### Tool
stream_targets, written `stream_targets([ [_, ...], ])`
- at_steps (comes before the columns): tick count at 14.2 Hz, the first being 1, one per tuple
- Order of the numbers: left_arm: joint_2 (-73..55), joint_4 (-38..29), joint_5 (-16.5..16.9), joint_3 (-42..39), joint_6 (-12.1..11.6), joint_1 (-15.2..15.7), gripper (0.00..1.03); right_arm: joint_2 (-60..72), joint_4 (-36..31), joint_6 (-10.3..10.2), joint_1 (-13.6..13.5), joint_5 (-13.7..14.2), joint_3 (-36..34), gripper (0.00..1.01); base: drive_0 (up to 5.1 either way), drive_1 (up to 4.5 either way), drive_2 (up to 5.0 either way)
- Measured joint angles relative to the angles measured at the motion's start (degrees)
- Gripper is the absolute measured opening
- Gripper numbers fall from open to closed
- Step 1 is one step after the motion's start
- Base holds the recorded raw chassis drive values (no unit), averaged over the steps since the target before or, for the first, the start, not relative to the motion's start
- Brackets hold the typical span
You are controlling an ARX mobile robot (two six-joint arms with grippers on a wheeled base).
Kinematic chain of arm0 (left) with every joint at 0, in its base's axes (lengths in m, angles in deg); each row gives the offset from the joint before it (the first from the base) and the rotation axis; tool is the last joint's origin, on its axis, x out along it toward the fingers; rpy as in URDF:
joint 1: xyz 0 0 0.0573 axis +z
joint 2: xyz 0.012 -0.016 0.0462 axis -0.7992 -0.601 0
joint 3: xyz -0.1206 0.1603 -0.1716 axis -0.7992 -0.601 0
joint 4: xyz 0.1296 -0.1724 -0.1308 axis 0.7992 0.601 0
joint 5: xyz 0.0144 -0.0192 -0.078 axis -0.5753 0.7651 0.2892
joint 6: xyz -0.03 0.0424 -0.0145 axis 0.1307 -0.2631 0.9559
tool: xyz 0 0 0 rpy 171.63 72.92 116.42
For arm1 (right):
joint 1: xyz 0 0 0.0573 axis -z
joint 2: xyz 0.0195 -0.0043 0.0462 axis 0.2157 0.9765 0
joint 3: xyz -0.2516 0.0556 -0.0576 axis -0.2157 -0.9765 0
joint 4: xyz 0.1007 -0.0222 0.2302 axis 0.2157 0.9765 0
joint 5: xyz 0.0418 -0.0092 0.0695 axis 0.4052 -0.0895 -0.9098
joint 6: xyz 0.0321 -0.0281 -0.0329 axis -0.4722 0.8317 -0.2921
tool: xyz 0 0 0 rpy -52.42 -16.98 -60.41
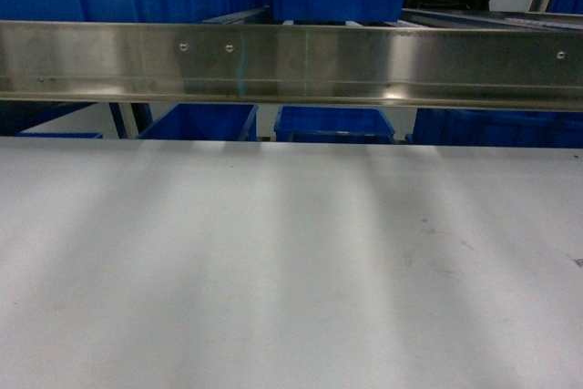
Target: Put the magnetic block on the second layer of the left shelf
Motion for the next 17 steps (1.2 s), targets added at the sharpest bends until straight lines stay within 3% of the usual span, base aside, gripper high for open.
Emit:
stream_targets([
  [17, 0.0, 0.0, 0.1, 0.0, 0.0, 0.0, 0.98, 0.2, 0.2, 0.0, 0.0, -0.2, 0.0, 0.33, -5.0, 2.44, 2.4],
])
